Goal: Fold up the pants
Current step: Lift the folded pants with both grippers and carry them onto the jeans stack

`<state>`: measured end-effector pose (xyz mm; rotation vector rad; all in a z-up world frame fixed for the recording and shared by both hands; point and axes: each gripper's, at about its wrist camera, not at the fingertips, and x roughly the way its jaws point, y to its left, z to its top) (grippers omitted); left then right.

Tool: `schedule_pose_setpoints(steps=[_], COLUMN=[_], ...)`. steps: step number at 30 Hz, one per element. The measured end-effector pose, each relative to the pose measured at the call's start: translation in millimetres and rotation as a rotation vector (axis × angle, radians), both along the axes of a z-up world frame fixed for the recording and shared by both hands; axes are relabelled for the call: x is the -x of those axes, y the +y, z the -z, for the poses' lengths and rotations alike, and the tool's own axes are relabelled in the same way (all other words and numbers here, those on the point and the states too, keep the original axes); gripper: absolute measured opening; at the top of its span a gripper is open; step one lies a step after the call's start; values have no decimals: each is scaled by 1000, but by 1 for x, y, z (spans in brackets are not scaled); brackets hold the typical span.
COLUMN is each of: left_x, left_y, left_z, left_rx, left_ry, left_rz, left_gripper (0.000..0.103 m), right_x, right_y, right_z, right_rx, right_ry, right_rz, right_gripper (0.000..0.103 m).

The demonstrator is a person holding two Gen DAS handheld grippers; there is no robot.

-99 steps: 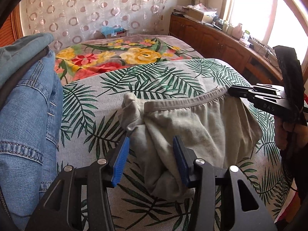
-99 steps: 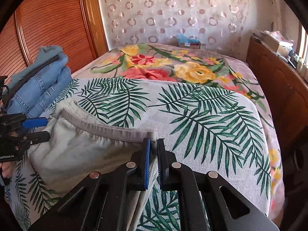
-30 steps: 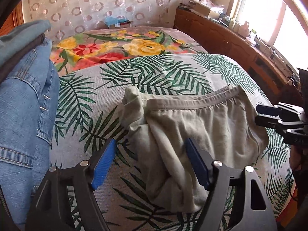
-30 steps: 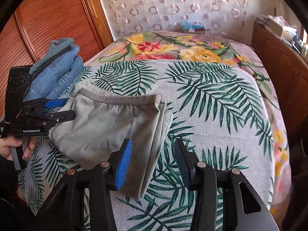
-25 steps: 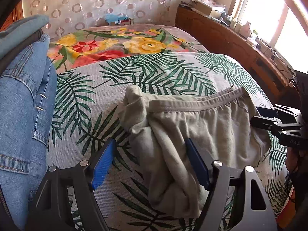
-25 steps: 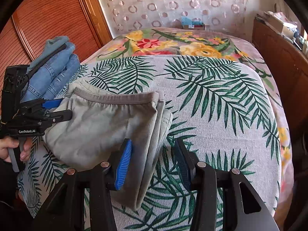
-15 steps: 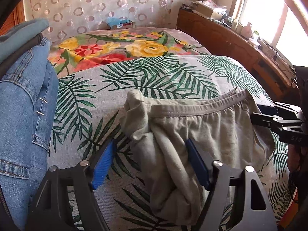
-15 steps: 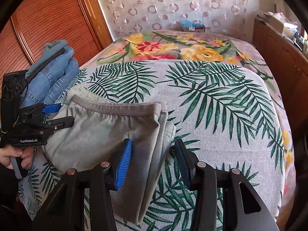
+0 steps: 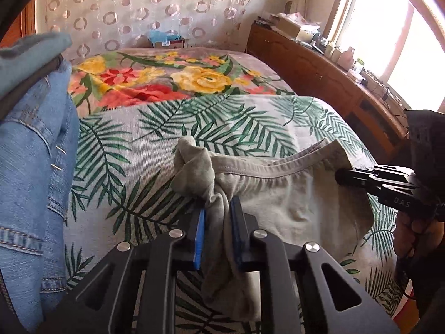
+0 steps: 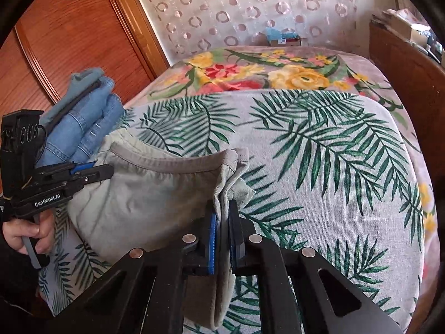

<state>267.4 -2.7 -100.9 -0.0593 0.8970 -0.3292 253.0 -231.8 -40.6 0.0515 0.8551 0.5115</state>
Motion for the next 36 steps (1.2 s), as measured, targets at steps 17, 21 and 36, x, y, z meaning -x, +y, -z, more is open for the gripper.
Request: schedule_pose_setpoints(steps=[17,21,36], left_x=[33,37,51], left_y=[35,53,135], left_z=[-82,-95,-148], left_rx=[-20,-26,-28], left_ry=[-207,-243,-401], left_rz=[-52,-83,-227], left_gripper=[17,17,17], right_x=[20,20,-8], right_y=[32,46,131], right_z=[-70,-87,-138], right_rx=[-17,-4,25], right_ry=[-222,-271,-451], right_rz=[-69,-108,-260], right_gripper=[7,7,7])
